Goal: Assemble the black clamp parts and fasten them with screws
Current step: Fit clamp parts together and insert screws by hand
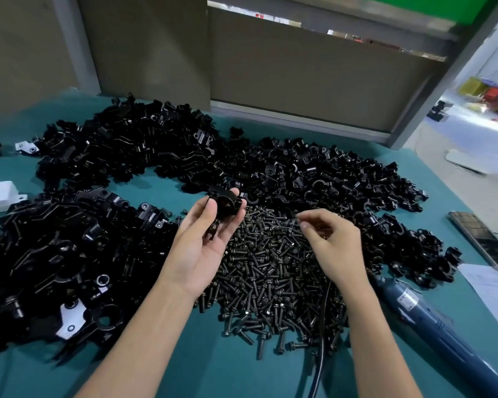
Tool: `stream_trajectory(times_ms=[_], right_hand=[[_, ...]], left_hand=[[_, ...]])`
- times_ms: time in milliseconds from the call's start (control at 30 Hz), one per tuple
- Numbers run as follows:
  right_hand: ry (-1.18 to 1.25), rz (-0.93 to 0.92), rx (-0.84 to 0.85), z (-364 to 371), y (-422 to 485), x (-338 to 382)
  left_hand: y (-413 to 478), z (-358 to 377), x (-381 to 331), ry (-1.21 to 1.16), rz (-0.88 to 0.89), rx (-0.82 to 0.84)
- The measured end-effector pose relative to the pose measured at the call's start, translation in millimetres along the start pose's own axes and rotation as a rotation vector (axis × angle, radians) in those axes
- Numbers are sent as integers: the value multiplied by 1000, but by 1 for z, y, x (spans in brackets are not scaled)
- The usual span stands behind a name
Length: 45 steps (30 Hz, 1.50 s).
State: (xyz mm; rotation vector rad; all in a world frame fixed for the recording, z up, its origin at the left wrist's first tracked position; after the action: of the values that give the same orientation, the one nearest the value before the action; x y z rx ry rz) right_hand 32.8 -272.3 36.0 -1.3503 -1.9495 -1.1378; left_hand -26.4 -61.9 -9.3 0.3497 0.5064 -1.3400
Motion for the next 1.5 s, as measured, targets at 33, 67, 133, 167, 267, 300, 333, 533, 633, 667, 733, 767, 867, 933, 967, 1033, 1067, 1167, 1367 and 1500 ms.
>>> stream_trajectory(times_ms=[33, 67, 133, 167, 267, 300, 333, 533, 633, 667, 733, 767, 867, 933, 967, 1033, 1067, 1167, 1367, 1500], right_hand=[[-44, 0, 30, 4, 0, 2], [-87, 5, 64, 9, 0, 3], [-180, 17, 138, 19, 0, 5], [-241, 14, 170, 24, 0, 7], [-414, 0, 221, 35, 4, 14], [-436, 14, 224, 37, 6, 14], [-443, 34, 221, 39, 8, 15], [-434, 123, 184, 39, 19, 13], [-504, 111, 210, 42, 23, 14], [-534, 94, 220, 44, 23, 15], [-570, 68, 244, 45, 24, 17], [-575, 69, 260, 45, 25, 17], [-520, 118, 330, 47, 32, 14], [-436, 162, 348, 46, 35, 11], [-408, 168, 343, 44, 37, 10], [-342, 169, 298, 35, 41, 11], [-265, 168, 263, 29, 44, 13], [180, 128, 207, 16, 47, 29], [669, -5, 276, 28, 41, 65], [515, -101, 267, 35, 39, 75]], left_hand=[[0, 0, 1, 6, -3, 6], [0, 1, 2, 14, -6, 12], [-1, 2, 5, 35, -11, 26], [-1, 3, 6, 49, -12, 34], [-1, 5, 9, 73, -18, 56], [-1, 5, 10, 75, -22, 56], [-1, 5, 11, 79, -24, 55], [1, 3, 11, 102, -19, 41], [1, 6, 13, 129, -18, 60], [1, 7, 14, 139, -19, 66], [1, 8, 15, 148, -24, 78], [1, 9, 16, 148, -27, 84], [0, 11, 18, 145, -35, 91], [0, 11, 20, 145, -39, 91], [0, 11, 20, 144, -40, 91], [1, 11, 21, 144, -44, 89], [1, 10, 21, 141, -48, 86], [3, 8, 21, 119, -43, 84], [5, 6, 18, 78, -29, 62], [4, 6, 14, 52, -14, 56]])
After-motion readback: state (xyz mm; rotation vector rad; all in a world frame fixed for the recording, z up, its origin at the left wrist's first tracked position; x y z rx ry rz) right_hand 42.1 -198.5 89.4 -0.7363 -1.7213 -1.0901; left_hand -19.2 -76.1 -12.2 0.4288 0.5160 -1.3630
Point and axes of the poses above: each hand's wrist, its own y-axis towards the middle knuckle, its own z-axis out of the palm, x = y × z, the point moved 8 cm from there along y, towards the middle knuckle, and after that the axes turned 6 degrees about y, right-handed, at the moved point
